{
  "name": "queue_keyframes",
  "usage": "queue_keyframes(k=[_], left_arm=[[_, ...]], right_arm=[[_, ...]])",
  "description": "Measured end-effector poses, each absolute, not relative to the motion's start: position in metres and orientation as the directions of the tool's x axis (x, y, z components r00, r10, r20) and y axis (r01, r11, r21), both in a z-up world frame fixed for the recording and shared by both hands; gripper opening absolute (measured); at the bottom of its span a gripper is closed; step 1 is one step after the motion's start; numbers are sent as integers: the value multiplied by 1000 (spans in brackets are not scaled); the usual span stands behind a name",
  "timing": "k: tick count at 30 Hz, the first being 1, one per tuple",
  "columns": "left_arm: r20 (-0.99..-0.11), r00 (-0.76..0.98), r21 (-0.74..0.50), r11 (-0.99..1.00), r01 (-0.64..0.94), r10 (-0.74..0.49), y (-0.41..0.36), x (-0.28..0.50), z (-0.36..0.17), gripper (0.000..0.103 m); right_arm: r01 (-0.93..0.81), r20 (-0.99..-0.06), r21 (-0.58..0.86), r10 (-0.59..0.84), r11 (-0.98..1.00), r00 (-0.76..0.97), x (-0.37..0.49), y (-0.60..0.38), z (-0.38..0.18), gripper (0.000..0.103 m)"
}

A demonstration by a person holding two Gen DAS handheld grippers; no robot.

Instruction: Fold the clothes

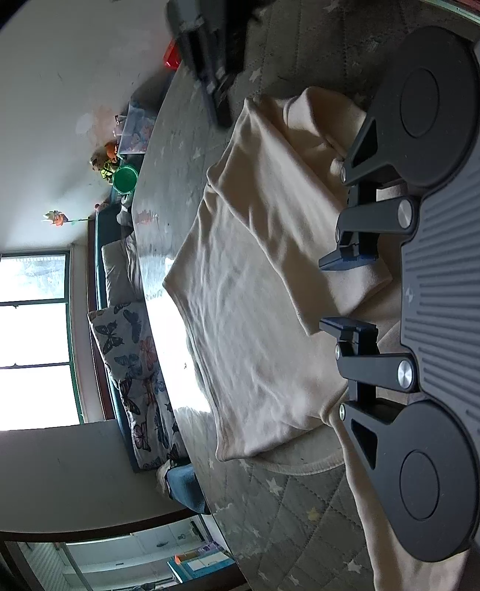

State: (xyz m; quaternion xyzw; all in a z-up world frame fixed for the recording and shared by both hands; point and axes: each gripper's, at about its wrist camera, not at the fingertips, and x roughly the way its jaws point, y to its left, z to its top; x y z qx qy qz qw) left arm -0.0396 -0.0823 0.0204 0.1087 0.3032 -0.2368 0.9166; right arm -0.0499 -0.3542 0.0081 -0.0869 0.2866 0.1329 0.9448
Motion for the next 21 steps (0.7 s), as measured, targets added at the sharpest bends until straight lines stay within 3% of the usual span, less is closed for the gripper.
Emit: queue_keyframes(k=[8, 11, 16, 21], left_arm=[[-590, 735, 23, 904, 427, -333, -51, -57, 30, 36], [-580, 758, -14, 934, 356, -298, -26, -65, 35, 36], [-568, 808, -29, 985, 172, -158, 17, -76, 38, 36], [-571, 821, -37, 999, -30, 4, 59, -82, 38, 44]], right_arm=[[-358, -612, -123, 213, 926, 762, -14, -325, -12, 17], [-381, -593, -121, 241, 917, 768, -25, -318, -6, 27], [-495, -575, -86, 363, 865, 734, -45, -293, 5, 35], [-625, -613, -67, 462, 778, 641, -47, -256, 1, 40]])
